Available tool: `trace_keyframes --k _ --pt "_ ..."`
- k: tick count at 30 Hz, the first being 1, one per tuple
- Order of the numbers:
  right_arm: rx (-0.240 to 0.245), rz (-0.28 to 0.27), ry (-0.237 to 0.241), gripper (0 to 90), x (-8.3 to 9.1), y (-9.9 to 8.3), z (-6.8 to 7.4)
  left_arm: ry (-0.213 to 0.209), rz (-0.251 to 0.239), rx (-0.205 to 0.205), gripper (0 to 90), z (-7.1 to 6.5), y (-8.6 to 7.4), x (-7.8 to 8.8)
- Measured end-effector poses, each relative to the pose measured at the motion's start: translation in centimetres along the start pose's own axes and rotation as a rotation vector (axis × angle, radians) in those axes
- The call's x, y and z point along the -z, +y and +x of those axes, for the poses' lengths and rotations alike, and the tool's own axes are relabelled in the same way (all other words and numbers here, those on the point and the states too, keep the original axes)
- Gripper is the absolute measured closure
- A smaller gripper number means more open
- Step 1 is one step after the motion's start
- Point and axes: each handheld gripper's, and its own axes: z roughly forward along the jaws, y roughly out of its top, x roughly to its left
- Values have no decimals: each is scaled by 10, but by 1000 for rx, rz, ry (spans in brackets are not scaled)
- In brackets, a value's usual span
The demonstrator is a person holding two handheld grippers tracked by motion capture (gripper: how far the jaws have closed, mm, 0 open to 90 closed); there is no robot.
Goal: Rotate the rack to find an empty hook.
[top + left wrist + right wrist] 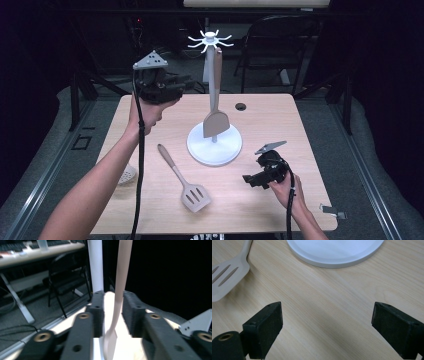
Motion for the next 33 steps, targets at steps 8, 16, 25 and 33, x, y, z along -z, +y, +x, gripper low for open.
trace_keyframes --k 8,16,25,33 --pt "14 8 -5 95 2 0 -2 30 -37 -50 898 -1 29 1" --pt "18 1 -11 96 3 -1 -2 74 -49 -54 900 4 45 -7" --pt "18 -2 -6 97 3 -1 -1 117 -49 -51 900 13 57 -15" --pt "35 17 -25 97 5 0 -2 149 -40 -57 900 20 60 -19"
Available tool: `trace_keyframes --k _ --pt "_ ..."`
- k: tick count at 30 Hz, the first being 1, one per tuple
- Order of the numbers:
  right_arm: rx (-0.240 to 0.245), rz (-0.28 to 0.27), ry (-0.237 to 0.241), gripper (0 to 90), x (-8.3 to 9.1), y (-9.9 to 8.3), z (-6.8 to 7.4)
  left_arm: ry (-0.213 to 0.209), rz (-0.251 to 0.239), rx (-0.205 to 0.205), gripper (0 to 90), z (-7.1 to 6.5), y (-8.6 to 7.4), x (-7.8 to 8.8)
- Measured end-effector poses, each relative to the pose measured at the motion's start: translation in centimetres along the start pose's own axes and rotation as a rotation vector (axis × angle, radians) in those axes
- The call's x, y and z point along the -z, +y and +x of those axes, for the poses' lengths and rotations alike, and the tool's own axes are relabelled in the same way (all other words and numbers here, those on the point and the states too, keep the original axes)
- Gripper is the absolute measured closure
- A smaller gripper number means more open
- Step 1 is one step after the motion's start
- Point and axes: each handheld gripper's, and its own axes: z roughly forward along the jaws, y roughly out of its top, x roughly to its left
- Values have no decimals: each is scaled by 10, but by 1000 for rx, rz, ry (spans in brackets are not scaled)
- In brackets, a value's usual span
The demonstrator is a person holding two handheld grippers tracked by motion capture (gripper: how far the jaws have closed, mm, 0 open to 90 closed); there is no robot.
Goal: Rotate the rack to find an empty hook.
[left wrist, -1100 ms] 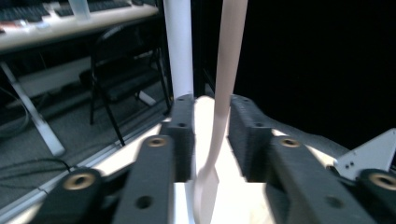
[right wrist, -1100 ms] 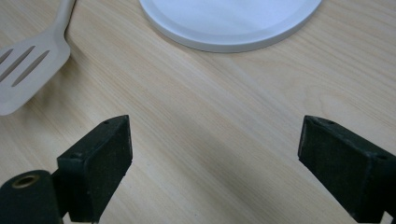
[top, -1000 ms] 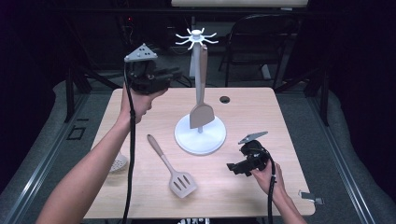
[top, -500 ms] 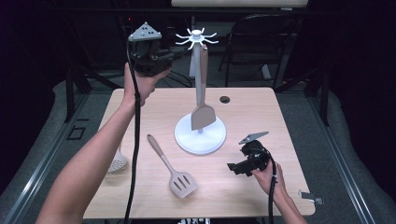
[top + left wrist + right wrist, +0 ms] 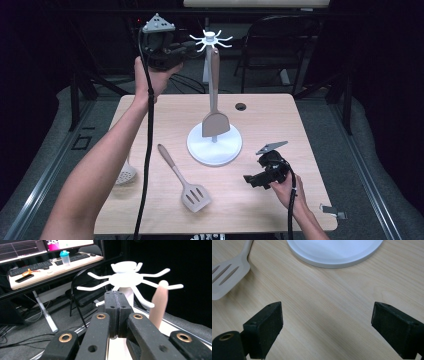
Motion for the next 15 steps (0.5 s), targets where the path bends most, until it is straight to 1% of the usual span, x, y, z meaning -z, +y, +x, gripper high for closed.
trace_keyframes --k 1,2,3,4,6,8,9,11,14,15 --pt "0 0 0 98 0 0 0 2 1 3 900 2 0 -1" --pt "-13 -17 14 97 -1 -1 1 4 4 5 900 3 0 -2" --pt "2 3 1 98 0 0 0 6 4 9 900 4 0 -2" --pt "2 3 2 98 0 0 0 8 4 12 900 5 0 -2" --pt "-13 -15 14 98 -1 -1 1 13 -2 22 900 5 -1 0" --pt "-10 -21 15 98 -2 -1 1 9 -15 29 900 4 -3 5" --pt "-12 -16 22 98 -1 -1 0 5 -23 34 900 4 -4 8" --pt "-12 -17 22 98 -1 -1 0 -4 -40 35 900 1 -6 14" --pt "-4 -8 12 98 0 -1 1 -21 -58 23 900 -5 -6 22" --pt "-11 -10 12 98 -1 -1 2 -23 -58 15 900 -8 -6 25"
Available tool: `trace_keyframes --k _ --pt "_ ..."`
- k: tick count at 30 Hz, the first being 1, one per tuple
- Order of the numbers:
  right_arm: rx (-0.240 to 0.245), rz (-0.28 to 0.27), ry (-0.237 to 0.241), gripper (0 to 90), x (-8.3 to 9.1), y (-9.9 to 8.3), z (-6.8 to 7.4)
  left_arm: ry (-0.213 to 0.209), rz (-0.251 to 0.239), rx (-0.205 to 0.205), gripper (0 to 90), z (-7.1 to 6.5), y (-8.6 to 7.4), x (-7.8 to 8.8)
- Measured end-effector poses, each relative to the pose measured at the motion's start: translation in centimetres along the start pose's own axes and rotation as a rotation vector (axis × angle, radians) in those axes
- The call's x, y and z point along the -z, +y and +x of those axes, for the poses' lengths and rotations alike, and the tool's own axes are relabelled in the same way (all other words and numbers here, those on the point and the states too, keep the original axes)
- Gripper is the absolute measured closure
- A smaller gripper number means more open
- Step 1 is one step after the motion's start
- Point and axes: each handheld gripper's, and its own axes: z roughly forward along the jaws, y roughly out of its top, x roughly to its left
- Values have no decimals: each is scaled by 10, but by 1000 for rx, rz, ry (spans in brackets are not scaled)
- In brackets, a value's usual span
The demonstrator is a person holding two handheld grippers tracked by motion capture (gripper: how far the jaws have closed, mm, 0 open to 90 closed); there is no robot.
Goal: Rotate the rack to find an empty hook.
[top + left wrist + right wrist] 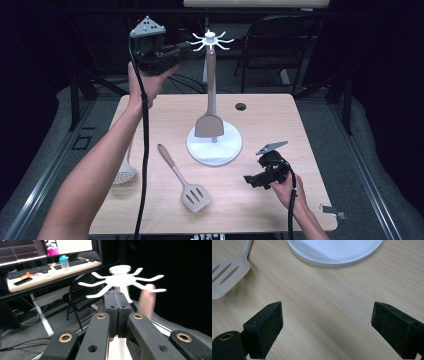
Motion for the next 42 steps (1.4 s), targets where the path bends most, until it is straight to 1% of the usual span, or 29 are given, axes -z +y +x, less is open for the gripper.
trace_keyframes --k 1,5,8,10,19,20,21,23,28,38,39,40,42 --pt "2 -1 -2 98 0 0 0 -8 -9 -1 900 -1 0 1" --pt "2 -3 -1 97 -1 0 1 -41 -15 -12 900 -9 2 4" --pt "1 -4 0 98 -1 0 1 -45 7 -39 900 -13 3 0" --pt "0 -3 0 98 -1 0 1 -36 17 -43 900 -13 3 -4" --pt "-5 -4 -1 98 0 0 0 -12 35 -25 900 -5 0 -12" --pt "5 4 -1 98 0 0 -1 -11 35 -18 900 -4 0 -13" --pt "5 5 0 98 0 0 -1 -9 36 -17 900 -4 0 -13" --pt "-2 -4 6 98 -1 0 0 -2 39 -17 900 -2 0 -14" --pt "0 -3 7 98 -1 0 0 0 31 -2 900 1 -1 -15" --pt "-2 -3 10 98 -2 0 1 10 38 3 900 5 -2 -19" --pt "-4 0 11 98 -1 0 1 9 38 5 900 6 -2 -19" --pt "4 2 1 98 -1 0 0 9 38 7 900 6 -2 -19" --pt "0 -3 5 98 -1 0 0 6 39 8 900 6 -2 -19"
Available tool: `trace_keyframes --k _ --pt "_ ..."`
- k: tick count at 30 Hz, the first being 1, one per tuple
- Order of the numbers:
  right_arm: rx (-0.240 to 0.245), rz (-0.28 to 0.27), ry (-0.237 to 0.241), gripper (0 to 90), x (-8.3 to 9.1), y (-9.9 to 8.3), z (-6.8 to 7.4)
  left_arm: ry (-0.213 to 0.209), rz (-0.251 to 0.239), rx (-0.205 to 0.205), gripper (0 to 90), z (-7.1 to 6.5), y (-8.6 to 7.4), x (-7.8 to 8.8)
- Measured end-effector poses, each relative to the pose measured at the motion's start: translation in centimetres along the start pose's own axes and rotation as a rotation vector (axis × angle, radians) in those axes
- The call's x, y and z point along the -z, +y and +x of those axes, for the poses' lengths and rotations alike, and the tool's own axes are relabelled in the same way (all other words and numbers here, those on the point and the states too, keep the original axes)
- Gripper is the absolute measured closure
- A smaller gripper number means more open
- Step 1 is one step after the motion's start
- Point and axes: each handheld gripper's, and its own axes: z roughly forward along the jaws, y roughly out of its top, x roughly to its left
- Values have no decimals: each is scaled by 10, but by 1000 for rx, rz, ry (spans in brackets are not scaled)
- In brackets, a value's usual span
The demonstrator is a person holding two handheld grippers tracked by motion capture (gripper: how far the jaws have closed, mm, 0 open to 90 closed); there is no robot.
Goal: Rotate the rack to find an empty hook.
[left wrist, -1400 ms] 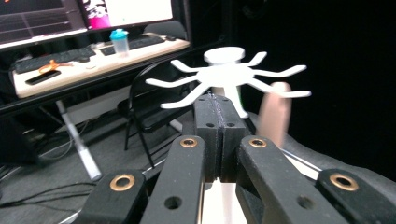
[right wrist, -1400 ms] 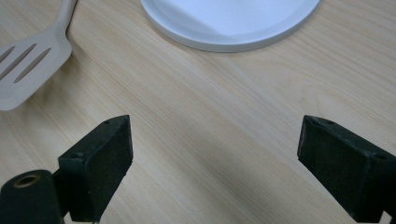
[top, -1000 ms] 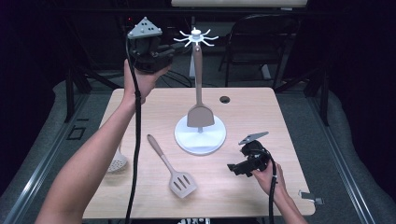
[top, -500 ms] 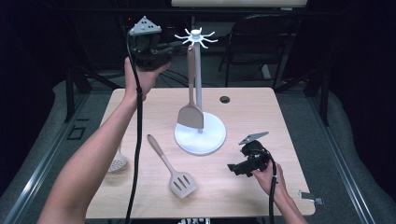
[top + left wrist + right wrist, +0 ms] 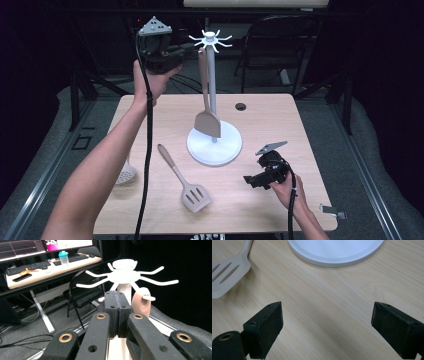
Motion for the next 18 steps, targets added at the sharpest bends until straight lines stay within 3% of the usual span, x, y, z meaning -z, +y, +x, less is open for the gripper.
trace_keyframes --k 2,6,9,18 --pt "1 0 2 97 0 0 0 -8 -3 1 896 -1 -1 1" --pt "3 4 5 98 1 0 0 -29 6 5 735 -2 -4 5" --pt "6 12 11 100 1 1 1 -14 26 -10 560 -5 -6 9" --pt "14 0 24 101 0 2 4 -25 6 2 340 -3 -19 29"
